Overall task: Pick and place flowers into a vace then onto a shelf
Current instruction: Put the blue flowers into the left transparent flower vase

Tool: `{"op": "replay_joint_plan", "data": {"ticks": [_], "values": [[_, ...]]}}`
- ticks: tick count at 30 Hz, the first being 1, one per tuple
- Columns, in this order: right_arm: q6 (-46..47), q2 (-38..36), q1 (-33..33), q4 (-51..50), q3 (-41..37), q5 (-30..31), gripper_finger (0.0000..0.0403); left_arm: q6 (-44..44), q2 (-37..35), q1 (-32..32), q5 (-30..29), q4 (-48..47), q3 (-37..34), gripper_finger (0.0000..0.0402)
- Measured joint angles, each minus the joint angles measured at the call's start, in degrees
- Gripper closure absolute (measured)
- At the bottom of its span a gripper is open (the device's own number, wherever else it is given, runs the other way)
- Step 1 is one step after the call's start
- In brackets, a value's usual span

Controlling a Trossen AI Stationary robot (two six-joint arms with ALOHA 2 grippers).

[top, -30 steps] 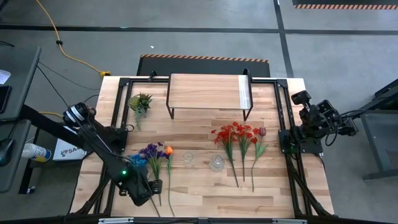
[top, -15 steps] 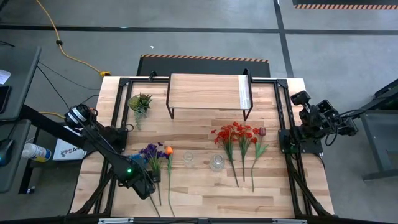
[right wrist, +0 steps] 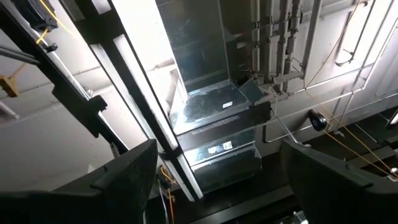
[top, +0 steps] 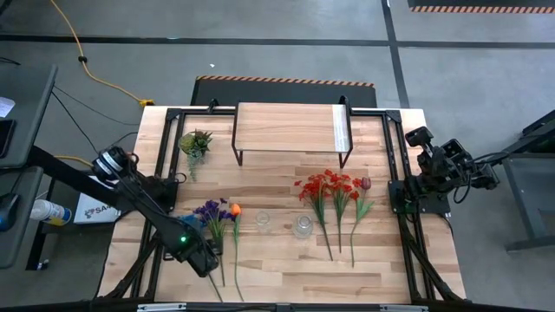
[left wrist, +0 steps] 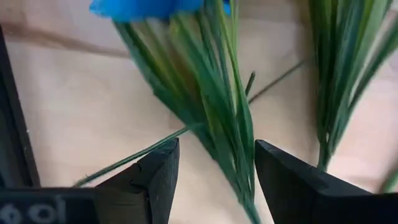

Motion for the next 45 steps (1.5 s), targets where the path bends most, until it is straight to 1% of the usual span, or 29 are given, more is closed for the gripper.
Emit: {"op": "replay_joint_plan", "data": {"ticks": [6, 9, 11, 16, 20, 25, 32, 40, 42, 45], "values": [[-0.01, 0.0, 0.0, 0.0, 0.0, -0.38, 0.0075, 0.35, 3.59, 0.79, -0.32, 0.13, 0.0, 0.0163], [0.0, 0.0, 0.0, -0.02, 0.0, -0.39, 0.0075, 0.6, 5.44, 0.74, 1.3, 0.34, 0.13, 0.0163], [0.0, 0.0, -0.01, 0.0, 0.0, -0.42, 0.0075, 0.73, 6.04, 0.71, 2.4, 0.27, 0.27, 0.0163], [0.09, 0.0, 0.0, -0.04, 0.0, -0.39, 0.0075, 0.79, 6.63, 0.71, 2.64, 0.04, 0.26, 0.0168], [0.18, 0.0, 0.0, -0.11, 0.0, -0.39, 0.0075, 0.77, 6.67, 0.71, 2.48, 0.24, 0.24, 0.0201], [0.22, 0.0, 0.0, -0.13, 0.0, -0.39, 0.0075, 0.76, 6.72, 0.75, 2.71, 0.38, 0.21, 0.0267], [0.21, 0.0, 0.0, -0.11, 0.0, -0.39, 0.0075, 0.96, 6.76, 0.71, 7.58, -0.49, 0.02, 0.0368], [0.22, 0.0, -0.01, -0.09, 0.0, -0.48, 0.0075, 1.22, 5.12, 0.51, 10.16, -1.55, -0.26, 0.0368], [0.22, 0.0, 0.0, -0.09, 0.0, -0.53, 0.0075, 1.16, 4.11, 0.51, 10.34, -3.75, 0.26, 0.0367], [0.22, 0.0, 0.0, -0.09, 0.0, -0.55, 0.0075, 1.01, 2.65, 0.58, 9.14, -9.93, 2.93, 0.0367]]}}
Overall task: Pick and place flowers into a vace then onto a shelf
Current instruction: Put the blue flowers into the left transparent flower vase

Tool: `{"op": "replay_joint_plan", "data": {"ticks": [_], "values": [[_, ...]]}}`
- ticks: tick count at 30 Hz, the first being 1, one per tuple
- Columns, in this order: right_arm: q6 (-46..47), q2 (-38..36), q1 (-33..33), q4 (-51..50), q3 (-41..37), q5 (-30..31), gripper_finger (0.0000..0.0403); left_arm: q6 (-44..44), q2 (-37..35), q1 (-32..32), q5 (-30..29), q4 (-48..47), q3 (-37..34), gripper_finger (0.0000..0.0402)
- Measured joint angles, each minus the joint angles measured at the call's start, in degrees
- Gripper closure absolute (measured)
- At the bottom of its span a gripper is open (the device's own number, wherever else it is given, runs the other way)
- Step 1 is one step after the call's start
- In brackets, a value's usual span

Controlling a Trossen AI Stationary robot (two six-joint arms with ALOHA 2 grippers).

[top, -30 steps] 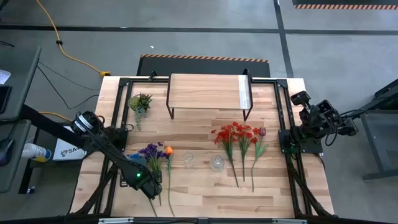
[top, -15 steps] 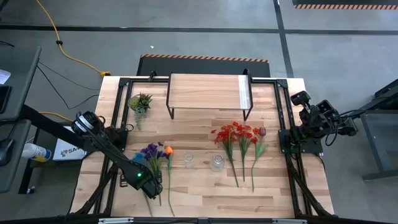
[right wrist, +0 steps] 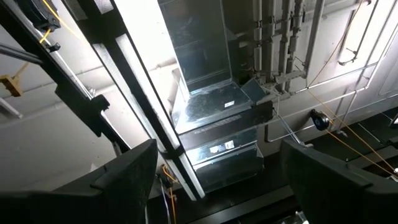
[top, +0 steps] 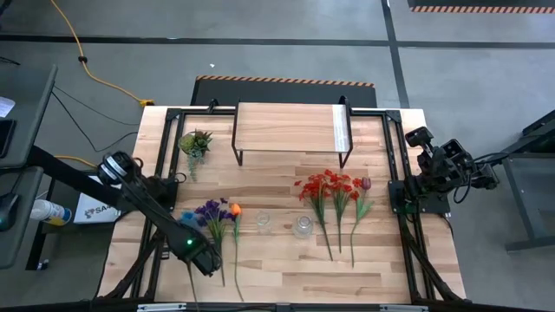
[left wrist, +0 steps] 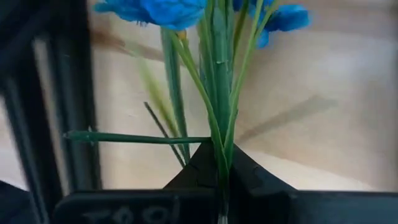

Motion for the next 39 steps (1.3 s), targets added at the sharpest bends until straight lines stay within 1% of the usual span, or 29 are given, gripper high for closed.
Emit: {"op": "replay_joint_plan", "data": {"ticks": [4, 9, 10, 11, 13, 15, 19, 27, 30, 34, 39], "values": [[0.0, 0.0, 0.0, 0.0, 0.0, 0.0, 0.0076, -0.18, -1.35, 0.0, -2.87, -12.06, 7.03, 0.0367], [-0.02, 0.0, -0.01, -0.01, 0.0, 0.0, 0.0075, -0.24, -1.71, 0.0, -7.78, -30.46, 19.9, 0.0367], [-0.08, 0.0, 0.0, 0.0, 0.0, 0.0, 0.0075, -0.24, -1.88, 0.0, -9.37, -31.47, 22.28, 0.0367], [-0.11, 0.0, 0.0, -0.01, 0.0, -0.01, 0.0075, -0.14, -2.35, 0.0, -12.17, -30.29, 23.81, 0.0367], [-0.13, 0.0, -0.02, -0.18, 0.0, -0.02, 0.0075, -0.01, -3.64, -0.07, -20.82, -30.79, 25.09, 0.0367], [-0.17, 0.0, -0.02, -0.62, 0.0, -0.15, 0.0075, 0.45, -4.12, -0.23, -26.25, -30.55, 27.46, 0.0367], [-0.12, 0.03, -0.01, -1.74, -0.02, -0.19, 0.0075, 1.93, -3.78, 0.4, -38.54, -30.56, 29.45, 0.0367], [-0.05, 0.22, -0.01, -2.12, -0.02, 0.13, 0.0075, 8.94, -3.87, 0.44, -62.46, -30.78, 33.96, 0.0367], [-0.07, 0.22, 0.0, -2.12, -0.02, 0.14, 0.0075, 15.84, -3.87, 0.44, -69.03, -30.66, 37.12, 0.0367], [-0.15, 0.22, -0.02, -2.12, -0.02, 0.17, 0.0075, 28.34, -3.93, 0.46, -77.17, -30.54, 41.23, 0.0367], [-0.17, 0.22, -0.02, -2.12, -0.02, 0.17, 0.0075, 41.59, -3.93, 0.48, -87.95, -30.49, 43.66, 0.0367]]}}
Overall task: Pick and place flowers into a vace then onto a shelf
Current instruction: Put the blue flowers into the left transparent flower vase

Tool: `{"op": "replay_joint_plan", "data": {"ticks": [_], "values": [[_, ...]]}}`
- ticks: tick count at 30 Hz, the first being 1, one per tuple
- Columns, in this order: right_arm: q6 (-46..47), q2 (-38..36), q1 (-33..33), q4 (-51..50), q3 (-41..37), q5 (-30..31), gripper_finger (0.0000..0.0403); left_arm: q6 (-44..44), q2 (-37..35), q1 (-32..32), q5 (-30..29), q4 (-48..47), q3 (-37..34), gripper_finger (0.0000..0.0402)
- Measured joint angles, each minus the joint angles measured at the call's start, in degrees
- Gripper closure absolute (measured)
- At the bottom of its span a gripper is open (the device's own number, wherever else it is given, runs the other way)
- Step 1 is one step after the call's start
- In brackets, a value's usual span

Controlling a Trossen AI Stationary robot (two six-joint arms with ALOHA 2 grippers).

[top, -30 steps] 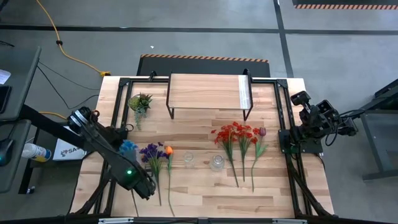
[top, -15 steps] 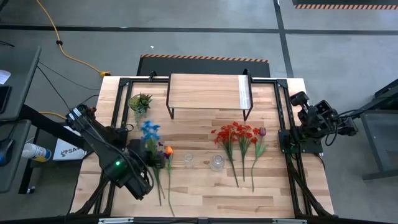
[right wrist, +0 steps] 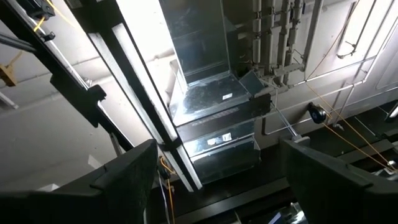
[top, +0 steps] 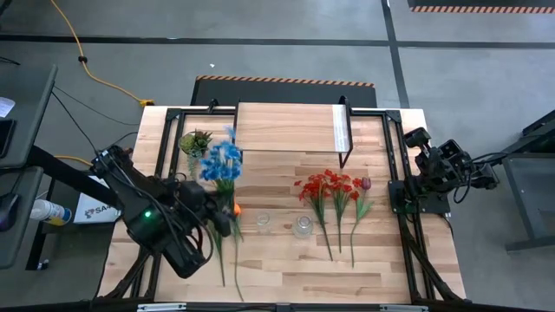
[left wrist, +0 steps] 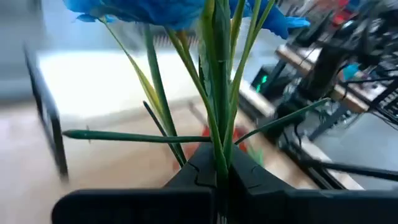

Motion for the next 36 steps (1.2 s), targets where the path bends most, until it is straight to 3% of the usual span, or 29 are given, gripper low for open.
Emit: {"op": "replay_joint_plan", "data": {"ticks": [4, 10, 20, 26, 32, 36], "values": [[0.0, 0.0, 0.0, 0.0, 0.0, 0.0, 0.0075, 6.28, 0.0, 0.0, -6.68, -0.1, 0.03, 0.0367], [-0.02, 0.02, 0.01, 0.0, 0.0, -0.01, 0.0075, 9.07, 0.9, 0.84, -11.31, -0.08, -0.01, 0.0367], [-0.02, 0.02, 0.0, 0.0, 0.0, 0.02, 0.0075, 10.34, 0.9, 1.89, -10.22, 0.41, -0.21, 0.0367], [-0.35, 0.02, 0.01, -0.02, 0.0, 0.22, 0.0075, 13.87, 3.78, 3.82, -10.62, 6.23, -0.31, 0.0367], [-0.49, 0.02, 0.02, -0.15, 0.0, 1.84, 0.0075, 19.39, 7.5, 8.1, -4.7, 11.68, -0.3, 0.0367], [-0.48, 0.02, 0.02, -0.2, 0.0, 1.81, 0.0075, 19.8, 8.46, 9.9, -5.01, 12.63, -0.3, 0.0367]]}}
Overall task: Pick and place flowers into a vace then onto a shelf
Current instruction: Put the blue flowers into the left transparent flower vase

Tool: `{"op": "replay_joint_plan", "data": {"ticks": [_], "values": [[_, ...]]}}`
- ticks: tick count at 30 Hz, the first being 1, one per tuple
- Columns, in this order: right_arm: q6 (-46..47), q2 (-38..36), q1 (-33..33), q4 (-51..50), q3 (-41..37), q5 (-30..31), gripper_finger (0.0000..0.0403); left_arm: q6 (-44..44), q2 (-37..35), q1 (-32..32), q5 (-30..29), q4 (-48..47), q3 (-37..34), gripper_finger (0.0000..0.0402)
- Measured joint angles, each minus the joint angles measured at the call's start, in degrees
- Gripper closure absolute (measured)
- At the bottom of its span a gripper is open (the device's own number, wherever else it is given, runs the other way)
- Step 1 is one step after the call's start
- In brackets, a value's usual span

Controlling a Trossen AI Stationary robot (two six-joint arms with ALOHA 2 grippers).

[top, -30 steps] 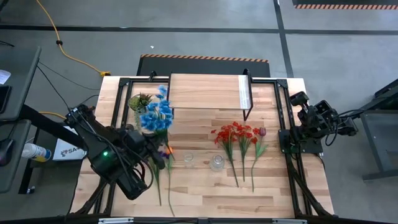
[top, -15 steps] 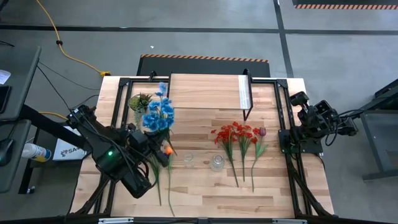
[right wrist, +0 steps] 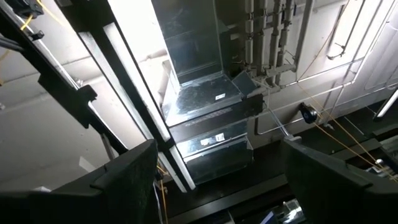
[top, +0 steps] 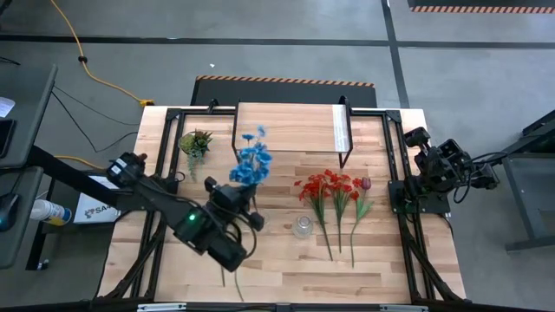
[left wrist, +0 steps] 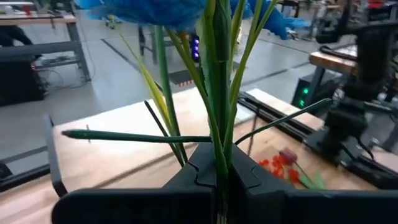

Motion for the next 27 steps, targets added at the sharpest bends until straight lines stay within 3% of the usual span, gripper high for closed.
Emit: {"op": "replay_joint_plan", "data": {"ticks": [27], "values": [[-0.04, 0.0, 0.0, -0.42, 0.0, 0.39, 0.0075, 2.95, 4.28, 2.08, 5.34, 2.34, 0.03, 0.0367]]}}
